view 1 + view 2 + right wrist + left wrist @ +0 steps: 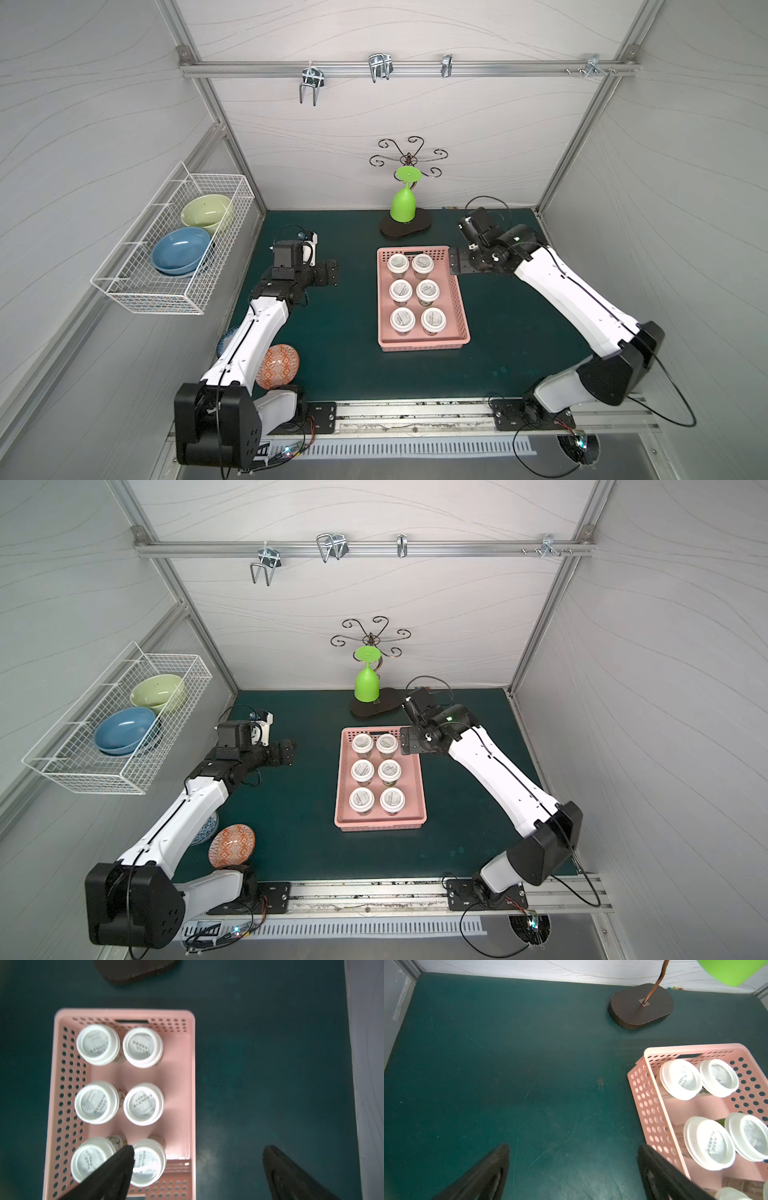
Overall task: Put the yogurt in the basket
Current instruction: Reset both arms
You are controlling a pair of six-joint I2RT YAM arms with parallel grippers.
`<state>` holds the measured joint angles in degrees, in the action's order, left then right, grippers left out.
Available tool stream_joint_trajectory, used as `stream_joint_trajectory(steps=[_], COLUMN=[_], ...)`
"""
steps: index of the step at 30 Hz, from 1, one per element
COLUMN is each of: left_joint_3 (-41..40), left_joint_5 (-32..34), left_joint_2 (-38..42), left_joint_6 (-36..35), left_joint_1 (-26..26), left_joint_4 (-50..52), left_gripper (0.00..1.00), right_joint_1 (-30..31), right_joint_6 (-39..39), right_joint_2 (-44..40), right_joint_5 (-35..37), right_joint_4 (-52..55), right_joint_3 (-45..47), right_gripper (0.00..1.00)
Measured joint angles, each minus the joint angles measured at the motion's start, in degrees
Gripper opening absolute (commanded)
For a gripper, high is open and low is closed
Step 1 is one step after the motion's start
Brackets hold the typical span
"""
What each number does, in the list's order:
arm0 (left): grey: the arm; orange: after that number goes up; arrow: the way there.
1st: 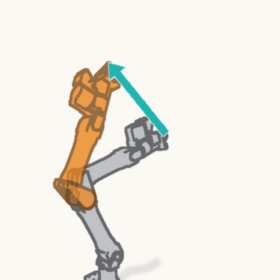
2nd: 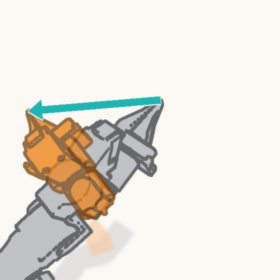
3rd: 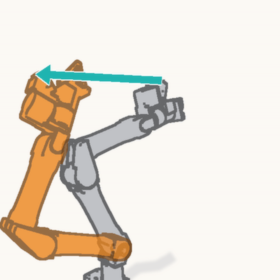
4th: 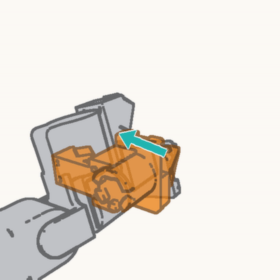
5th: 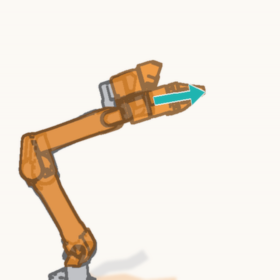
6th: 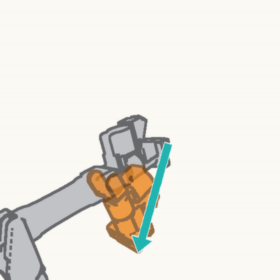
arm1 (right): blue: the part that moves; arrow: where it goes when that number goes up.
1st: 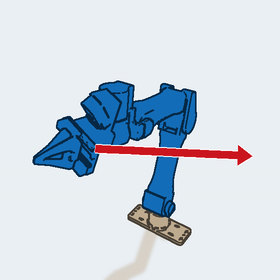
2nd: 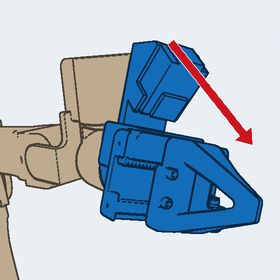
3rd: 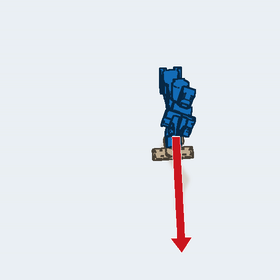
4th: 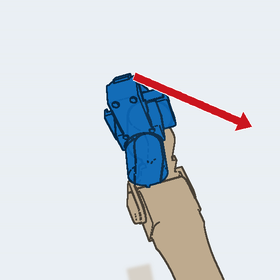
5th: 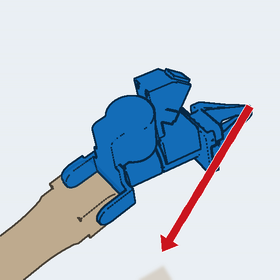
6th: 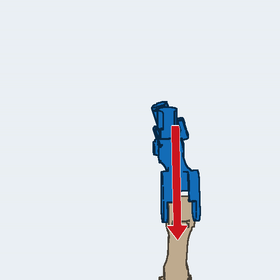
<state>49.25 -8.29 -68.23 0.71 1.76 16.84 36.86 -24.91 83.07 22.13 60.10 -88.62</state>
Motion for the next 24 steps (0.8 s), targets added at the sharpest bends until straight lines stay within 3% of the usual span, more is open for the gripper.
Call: stream_joint_trajectory(steps=[12,19,24], left_joint_3=[-10.1,-15.6,-18.8], left_joint_5=[1.7,2.7,3.5], left_joint_2=[-7.5,-10.0,-12.5], left_joint_6=[-2.1,-2.3,-2.6], left_joint_1=[-1.2,-1.4,-1.5], left_joint_4=[-18.6,-30.9,-39.6], left_gripper=[0.99,0.99,0.99], right_joint_1=[-14.4,-20.6,-22.7], right_joint_6=[10.4,12.0,15.1], right_joint_2=[-23.0,-25.8,-25.8], right_joint_5=[7.2,13.2,13.3], right_joint_4=[-31.2,-41.1,-49.7], right_joint_3=[28.7,40.0,47.6], right_gripper=[0.99,0.99,0.99])
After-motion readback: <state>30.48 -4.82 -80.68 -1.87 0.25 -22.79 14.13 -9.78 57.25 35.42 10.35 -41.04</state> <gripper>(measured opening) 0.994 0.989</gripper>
